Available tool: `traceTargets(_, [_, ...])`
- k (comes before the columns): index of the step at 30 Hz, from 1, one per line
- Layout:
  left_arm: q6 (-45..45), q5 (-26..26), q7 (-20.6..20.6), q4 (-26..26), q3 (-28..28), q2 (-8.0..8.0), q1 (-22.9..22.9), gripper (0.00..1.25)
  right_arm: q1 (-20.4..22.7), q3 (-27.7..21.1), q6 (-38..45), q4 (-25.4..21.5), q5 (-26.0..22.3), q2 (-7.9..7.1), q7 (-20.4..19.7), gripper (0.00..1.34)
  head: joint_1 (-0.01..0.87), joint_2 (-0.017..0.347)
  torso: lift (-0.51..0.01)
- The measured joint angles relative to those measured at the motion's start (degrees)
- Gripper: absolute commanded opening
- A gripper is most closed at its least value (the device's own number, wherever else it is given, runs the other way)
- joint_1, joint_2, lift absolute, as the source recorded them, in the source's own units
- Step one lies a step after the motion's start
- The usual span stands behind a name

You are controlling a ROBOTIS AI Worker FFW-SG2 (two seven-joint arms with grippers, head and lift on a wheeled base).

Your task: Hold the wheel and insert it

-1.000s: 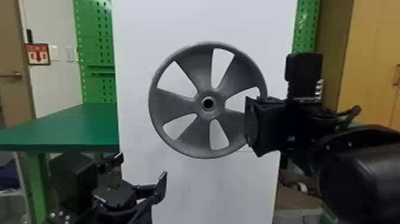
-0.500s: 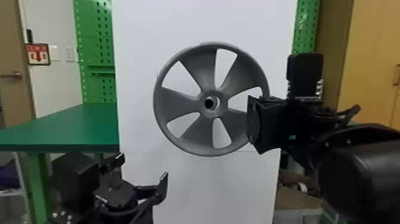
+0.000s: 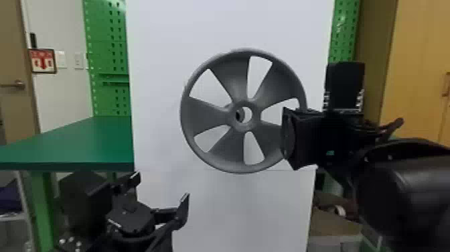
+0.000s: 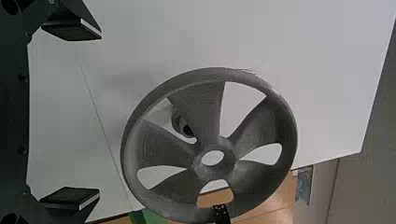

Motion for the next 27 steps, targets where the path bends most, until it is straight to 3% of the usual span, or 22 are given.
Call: traceTargets(27, [0.0,0.0,0.0,0.1,0.0,-0.04,-0.2,1.15,-2.9,0.9,-5.7,8.8,0.2,0.0,0.0,0.17,0.21,0.009,-0.442])
